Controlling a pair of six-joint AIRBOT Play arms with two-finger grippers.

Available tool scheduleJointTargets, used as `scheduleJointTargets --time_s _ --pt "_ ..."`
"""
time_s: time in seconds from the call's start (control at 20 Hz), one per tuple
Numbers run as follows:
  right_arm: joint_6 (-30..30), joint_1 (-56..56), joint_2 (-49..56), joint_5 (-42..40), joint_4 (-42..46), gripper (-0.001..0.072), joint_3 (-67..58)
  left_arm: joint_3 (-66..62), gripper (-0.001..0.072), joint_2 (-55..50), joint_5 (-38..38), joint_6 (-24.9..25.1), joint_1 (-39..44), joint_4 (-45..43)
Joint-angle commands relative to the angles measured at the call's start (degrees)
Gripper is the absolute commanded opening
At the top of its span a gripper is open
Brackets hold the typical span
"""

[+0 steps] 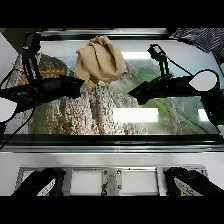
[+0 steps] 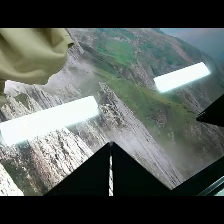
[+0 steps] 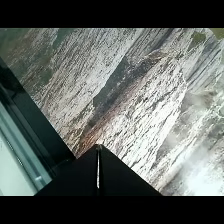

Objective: Fold the clothes and pants, and hang the long-sleeved shirts on hangers.

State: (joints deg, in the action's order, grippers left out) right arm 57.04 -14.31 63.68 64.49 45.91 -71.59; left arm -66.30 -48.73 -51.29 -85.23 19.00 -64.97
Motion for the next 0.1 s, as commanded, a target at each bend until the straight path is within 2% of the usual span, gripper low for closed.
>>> scheduleJointTargets --time_s 0.0,0.05 --pt "0.0 -0.1 0.0 0.0 0.0 0.0019 0.0 0.0 0.0012 0.0 0.0 -0.1 0.0 0.0" --pt "0.0 -0.1 0.0 0.0 0.0 0.0019 0.0 0.0 0.0013 0.0 0.0 -0.1 0.0 0.0"
